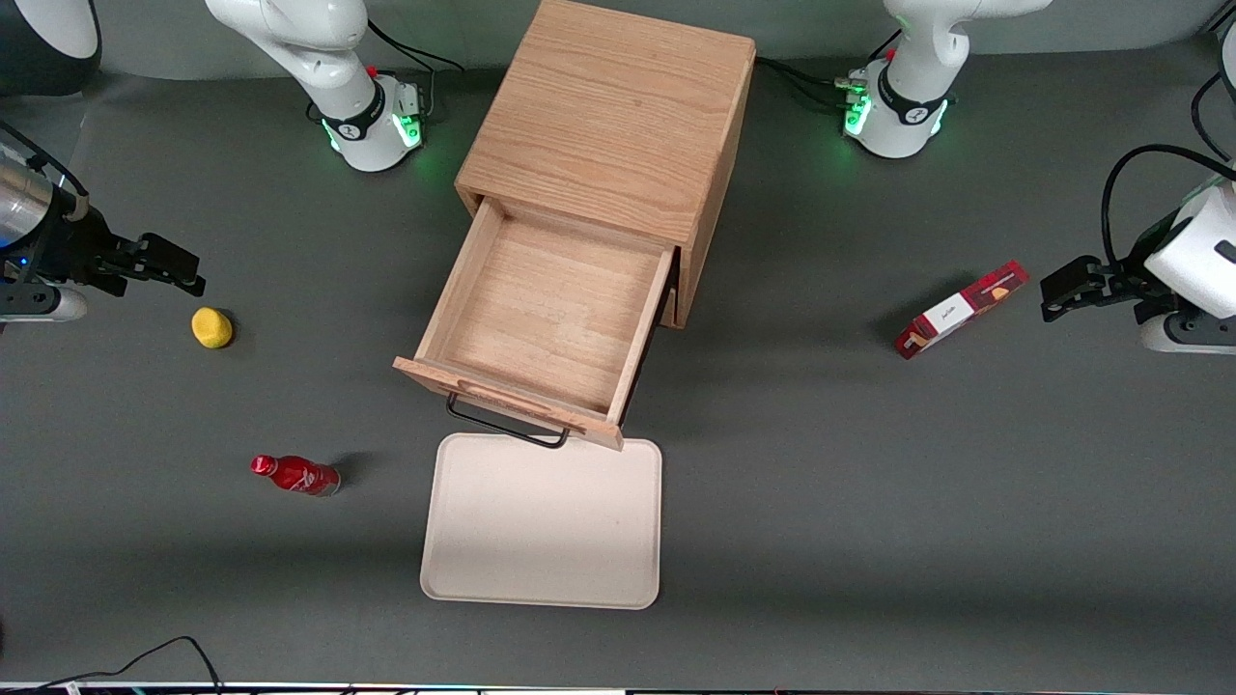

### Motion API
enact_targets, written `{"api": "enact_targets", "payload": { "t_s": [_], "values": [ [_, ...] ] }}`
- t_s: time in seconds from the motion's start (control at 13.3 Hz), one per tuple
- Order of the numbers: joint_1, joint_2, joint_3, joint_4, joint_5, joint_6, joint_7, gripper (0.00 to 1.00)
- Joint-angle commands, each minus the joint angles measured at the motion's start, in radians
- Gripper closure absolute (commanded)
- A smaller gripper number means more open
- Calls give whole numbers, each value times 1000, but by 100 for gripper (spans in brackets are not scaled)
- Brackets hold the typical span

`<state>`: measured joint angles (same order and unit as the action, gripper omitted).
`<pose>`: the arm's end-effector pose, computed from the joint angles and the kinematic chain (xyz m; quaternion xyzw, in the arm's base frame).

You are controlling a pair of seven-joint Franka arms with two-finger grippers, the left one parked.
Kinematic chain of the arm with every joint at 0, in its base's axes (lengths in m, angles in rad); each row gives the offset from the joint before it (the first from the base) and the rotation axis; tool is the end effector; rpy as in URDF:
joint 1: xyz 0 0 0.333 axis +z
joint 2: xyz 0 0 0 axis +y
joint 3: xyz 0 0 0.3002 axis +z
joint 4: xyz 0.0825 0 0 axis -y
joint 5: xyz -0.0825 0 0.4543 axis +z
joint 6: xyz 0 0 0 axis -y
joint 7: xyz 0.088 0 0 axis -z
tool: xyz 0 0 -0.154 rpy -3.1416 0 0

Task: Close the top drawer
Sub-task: 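Move the right gripper toward the open drawer's black handle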

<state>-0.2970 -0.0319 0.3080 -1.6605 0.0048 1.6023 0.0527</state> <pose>0.6153 0.0094 0.5346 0.9997 -0.0211 -0.0138 0.0029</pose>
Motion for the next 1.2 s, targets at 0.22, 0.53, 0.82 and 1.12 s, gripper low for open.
{"api": "enact_targets", "payload": {
  "t_s": [0.22, 0.53, 0.82, 1.12],
  "values": [
    [-7, -14, 0, -16, 6, 15, -17, 0],
    [7, 52, 5, 37, 81, 16, -33, 0],
    [88, 203, 19, 215, 119, 16, -210, 0],
    [157, 422, 57, 459, 142, 39, -234, 0]
  ]
}}
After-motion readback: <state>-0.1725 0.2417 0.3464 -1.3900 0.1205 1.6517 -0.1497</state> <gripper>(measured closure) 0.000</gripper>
